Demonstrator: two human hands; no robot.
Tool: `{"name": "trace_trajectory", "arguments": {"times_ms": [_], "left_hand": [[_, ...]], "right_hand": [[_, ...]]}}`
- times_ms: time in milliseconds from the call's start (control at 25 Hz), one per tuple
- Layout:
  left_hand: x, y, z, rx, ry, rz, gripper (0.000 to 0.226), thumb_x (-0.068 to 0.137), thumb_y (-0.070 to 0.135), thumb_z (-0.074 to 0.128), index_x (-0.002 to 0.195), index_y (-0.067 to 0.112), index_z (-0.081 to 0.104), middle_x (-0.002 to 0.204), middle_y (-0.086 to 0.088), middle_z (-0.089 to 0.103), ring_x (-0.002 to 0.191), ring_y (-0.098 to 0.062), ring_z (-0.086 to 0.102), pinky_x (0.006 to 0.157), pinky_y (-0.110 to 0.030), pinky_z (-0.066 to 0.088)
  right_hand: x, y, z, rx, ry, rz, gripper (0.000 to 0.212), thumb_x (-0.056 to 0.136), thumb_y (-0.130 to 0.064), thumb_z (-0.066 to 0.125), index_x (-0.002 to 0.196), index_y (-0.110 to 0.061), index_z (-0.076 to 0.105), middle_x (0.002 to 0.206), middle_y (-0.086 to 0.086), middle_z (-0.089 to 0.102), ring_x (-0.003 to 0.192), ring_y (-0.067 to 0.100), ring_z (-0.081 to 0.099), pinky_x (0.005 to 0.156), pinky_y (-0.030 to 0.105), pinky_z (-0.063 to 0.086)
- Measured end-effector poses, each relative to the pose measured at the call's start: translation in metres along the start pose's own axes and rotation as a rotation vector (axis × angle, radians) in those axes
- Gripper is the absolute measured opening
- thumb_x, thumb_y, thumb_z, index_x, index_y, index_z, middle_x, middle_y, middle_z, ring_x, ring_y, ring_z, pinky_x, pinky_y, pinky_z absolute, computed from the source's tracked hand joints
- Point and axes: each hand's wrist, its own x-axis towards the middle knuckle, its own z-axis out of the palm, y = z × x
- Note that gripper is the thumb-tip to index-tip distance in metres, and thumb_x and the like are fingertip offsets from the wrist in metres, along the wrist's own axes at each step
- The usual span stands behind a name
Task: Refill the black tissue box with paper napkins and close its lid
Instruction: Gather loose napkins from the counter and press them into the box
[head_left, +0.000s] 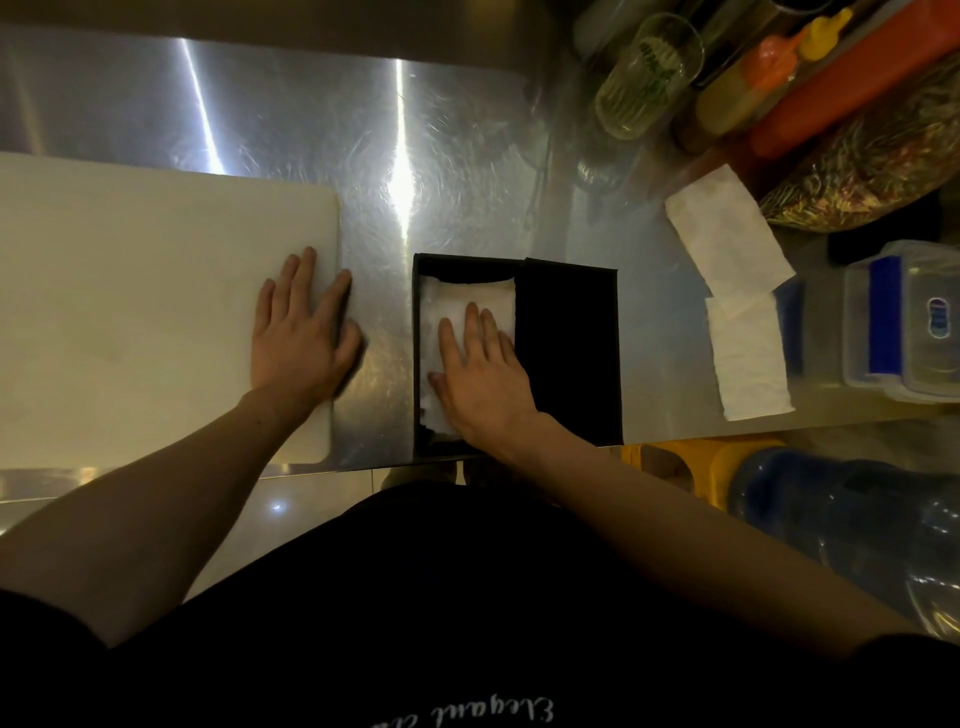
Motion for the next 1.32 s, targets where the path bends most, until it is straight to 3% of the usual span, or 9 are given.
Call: {"name": "trace_trajectory", "arguments": {"times_ms": [120,280,520,600,720,920,1040,1120,1320], "left_hand": [[0.001,-0.001,0.001,0.014,-0.017,0.000,0.058,0.096,0.039,0.044,0.151,0.023,0.032,0.163,-0.017,0.016,0.151,-0.033,0.011,0.120,-0.048,0.009],[0.000,-0.001,0.001,0.008,-0.021,-0.002,0.058,0.096,0.037,0.046,0.151,0.023,0.032,0.162,-0.017,0.017,0.151,-0.033,0.011,0.120,-0.049,0.010],[0.000,-0.004,-0.004,0.005,-0.086,0.008,0.060,0.097,0.045,0.030,0.153,0.023,0.026,0.163,-0.018,0.011,0.151,-0.034,0.007,0.120,-0.051,0.007],[-0.001,0.002,-0.008,-0.041,-0.094,-0.009,0.060,0.099,0.047,0.026,0.154,0.025,0.021,0.164,-0.017,0.008,0.151,-0.035,0.006,0.120,-0.052,0.006],[-0.006,0.036,-0.016,-0.185,0.019,-0.068,0.058,0.101,0.042,0.028,0.155,0.023,0.020,0.163,-0.017,0.013,0.150,-0.035,0.012,0.120,-0.052,0.011],[-0.034,0.098,-0.007,-0.572,-0.008,-0.065,0.061,0.102,0.042,0.030,0.156,0.018,0.016,0.165,-0.007,0.009,0.148,-0.006,0.008,0.115,-0.009,0.006],[-0.041,0.108,-0.006,-0.682,0.012,-0.171,0.068,0.100,0.047,0.030,0.157,0.015,0.011,0.165,-0.004,0.014,0.150,-0.013,0.014,0.122,-0.029,0.015],[-0.044,0.115,-0.007,-0.712,0.008,-0.107,0.066,0.101,0.047,0.032,0.157,0.019,0.011,0.163,-0.001,0.021,0.149,-0.016,0.023,0.120,-0.039,0.023],[-0.048,0.132,0.002,-0.615,0.026,-0.156,0.070,0.100,0.055,0.028,0.156,0.018,0.011,0.160,-0.011,0.025,0.147,-0.028,0.026,0.115,-0.056,0.028]], "right_hand": [[0.004,-0.001,0.006,0.002,-0.053,0.007,0.069,0.101,-0.049,0.026,0.153,-0.012,0.000,0.159,0.023,-0.008,0.148,0.038,-0.006,0.119,0.051,0.006],[-0.001,-0.003,0.002,0.067,0.004,0.010,0.069,0.101,-0.047,0.030,0.153,-0.011,0.002,0.160,0.024,-0.005,0.148,0.037,-0.004,0.120,0.048,0.006],[-0.033,0.021,-0.030,0.346,0.379,-0.066,0.061,0.099,-0.030,0.046,0.149,-0.004,0.025,0.158,0.021,0.020,0.147,0.032,0.015,0.120,0.043,0.018],[-0.046,0.053,-0.034,0.394,0.492,0.032,0.058,0.096,-0.025,0.051,0.147,-0.004,0.031,0.155,0.020,0.027,0.145,0.032,0.022,0.119,0.040,0.021],[-0.062,0.110,-0.024,0.458,0.546,0.185,0.055,0.097,-0.024,0.049,0.146,-0.005,0.032,0.154,0.018,0.030,0.143,0.031,0.027,0.118,0.039,0.023],[-0.085,0.191,0.003,0.518,0.497,0.273,0.056,0.099,-0.030,0.044,0.146,-0.004,0.030,0.153,0.020,0.031,0.142,0.032,0.028,0.116,0.038,0.022],[-0.095,0.236,0.013,0.474,0.475,0.314,0.054,0.099,-0.032,0.046,0.144,-0.005,0.034,0.148,0.021,0.038,0.135,0.034,0.037,0.113,0.044,0.032],[-0.100,0.266,0.019,0.459,0.485,0.366,0.052,0.099,-0.034,0.048,0.142,-0.008,0.036,0.145,0.018,0.041,0.131,0.034,0.041,0.108,0.048,0.038],[-0.102,0.320,0.028,0.361,0.379,0.429,0.055,0.099,-0.036,0.047,0.145,-0.010,0.032,0.150,0.017,0.035,0.134,0.037,0.035,0.109,0.049,0.032]]}}
